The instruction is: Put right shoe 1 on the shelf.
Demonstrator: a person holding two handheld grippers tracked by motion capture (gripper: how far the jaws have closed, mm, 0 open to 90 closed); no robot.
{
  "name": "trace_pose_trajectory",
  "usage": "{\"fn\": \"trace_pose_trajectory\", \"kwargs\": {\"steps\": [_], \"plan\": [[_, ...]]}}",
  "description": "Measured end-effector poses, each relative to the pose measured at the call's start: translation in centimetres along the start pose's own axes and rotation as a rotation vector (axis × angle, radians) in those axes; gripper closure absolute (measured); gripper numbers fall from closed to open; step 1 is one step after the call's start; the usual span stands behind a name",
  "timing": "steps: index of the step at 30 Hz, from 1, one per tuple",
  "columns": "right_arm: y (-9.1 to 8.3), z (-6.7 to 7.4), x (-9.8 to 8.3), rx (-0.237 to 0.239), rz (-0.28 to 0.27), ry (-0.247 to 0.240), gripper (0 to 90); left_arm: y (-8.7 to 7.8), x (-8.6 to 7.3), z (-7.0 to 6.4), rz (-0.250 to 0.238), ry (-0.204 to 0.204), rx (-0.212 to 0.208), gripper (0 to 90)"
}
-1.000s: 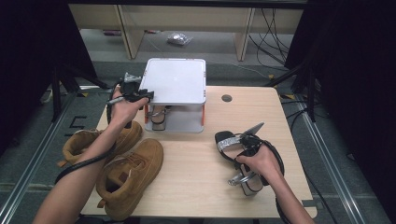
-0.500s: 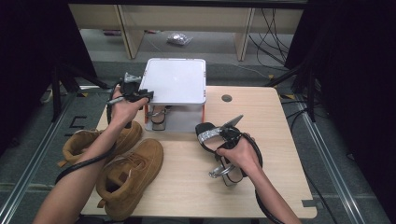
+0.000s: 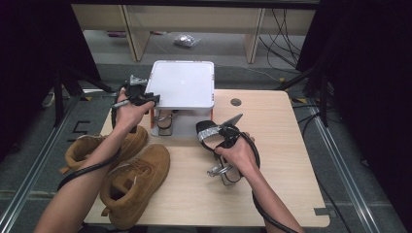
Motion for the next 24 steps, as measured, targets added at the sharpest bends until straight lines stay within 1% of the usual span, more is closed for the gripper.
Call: {"fn": "trace_pose_trajectory", "kwargs": {"steps": [1, 2, 3, 4, 5, 6, 7, 8, 9, 10, 11, 12, 13, 14, 15, 16, 17, 18, 19, 20, 21, 22, 23, 24], "plan": [[0.0, 0.0, 0.0, 0.000, 0.000, 0.000, 43.4, 0.0, 0.0, 0.0, 0.000, 0.000, 0.000, 67.2], [0.2, 0.5, 0.3, -0.005, -0.009, 0.040, 43.4, 0.0, 0.0, 0.0, 0.001, -0.001, 0.000, 67.2], [0.1, 0.8, 0.4, 0.003, 0.007, 0.046, 43.4, 0.1, 0.0, 0.0, -0.008, -0.008, 0.002, 67.3], [0.2, 1.0, 0.6, 0.000, 0.011, 0.057, 43.4, 0.1, 0.1, -0.1, -0.017, -0.019, 0.003, 67.2], [0.6, 0.7, 0.8, 0.002, -0.016, 0.021, 43.4, 0.1, 0.1, -0.1, -0.017, -0.019, 0.003, 67.3], [0.8, 0.8, 1.1, 0.007, -0.031, 0.004, 43.4, 0.1, 0.1, -0.1, -0.018, -0.020, 0.003, 67.3], [0.8, 1.0, 1.1, 0.008, -0.020, 0.017, 43.5, 0.1, 0.0, -0.1, -0.012, -0.011, 0.003, 67.3], [0.9, 1.3, 1.2, -0.012, -0.006, 0.048, 43.4, 0.1, 0.1, -0.1, -0.017, -0.018, 0.003, 67.3], [1.1, 1.4, 1.4, -0.011, -0.018, 0.035, 43.4, 0.1, 0.1, -0.1, -0.017, -0.018, 0.003, 67.3], [1.2, 1.7, 1.6, -0.001, -0.024, 0.037, 43.4, 0.1, 0.1, -0.1, -0.016, -0.019, 0.002, 67.3], [1.5, 1.7, 1.9, 0.006, -0.053, 0.011, 43.4, 0.1, 0.1, -0.1, -0.018, -0.019, 0.003, 67.3], [1.4, 1.9, 1.9, -0.008, -0.027, 0.039, 43.4, 0.1, 0.0, 0.0, -0.012, -0.010, 0.003, 67.3], [1.4, 2.3, 2.0, -0.007, -0.017, 0.059, 43.4, 0.0, 0.0, 0.0, -0.014, -0.011, 0.004, 67.5], [1.7, 2.1, 2.1, -0.004, -0.029, 0.032, 43.4, 0.1, 0.1, -0.1, -0.023, -0.022, 0.005, 67.6], [1.7, 2.5, 2.1, -0.011, -0.015, 0.066, 43.4, 0.1, 0.1, -0.1, -0.023, -0.021, 0.005, 67.6], [1.9, 2.5, 2.2, -0.012, -0.021, 0.059, 43.4, 0.1, 0.1, -0.1, -0.021, -0.021, 0.004, 67.7], [1.9, 2.6, 2.2, -0.010, -0.012, 0.068, 43.5, 0.1, 0.1, -0.1, -0.022, -0.021, 0.004, 67.7], [2.1, 2.5, 2.2, -0.003, -0.011, 0.059, 43.5, 0.0, 0.0, 0.0, -0.012, -0.010, 0.003, 67.7], [2.3, 2.3, 2.4, -0.002, -0.030, 0.030, 43.4, 0.0, 0.0, 0.0, -0.014, -0.011, 0.004, 67.6], [2.2, 2.5, 2.4, -0.005, -0.018, 0.047, 43.4, 0.0, 0.0, 0.0, -0.012, -0.011, 0.003, 67.7], [2.3, 2.7, 2.4, -0.009, -0.010, 0.069, 43.4, 0.1, 0.1, -0.1, -0.021, -0.021, 0.004, 67.7], [2.4, 2.6, 2.5, 0.003, -0.014, 0.056, 43.4, 0.1, 0.1, -0.1, -0.020, -0.020, 0.003, 67.6], [2.5, 2.8, 2.5, -0.005, -0.025, 0.083, 43.4, 0.1, 0.1, -0.1, -0.019, -0.020, 0.002, 67.6], [2.5, 2.7, 2.5, 0.002, -0.009, 0.065, 43.5, 0.1, 0.1, -0.1, -0.019, -0.020, 0.003, 67.7]]}}
Point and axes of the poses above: each handheld gripper's, and its own axes: y roughly forward along the jaws, x roughly out of its top, z roughly to its left, the point moved 8 cm from there along y, roughly forward along the jaws, and after that the axes turned 15 degrees about -z, right-handed, at the moved point
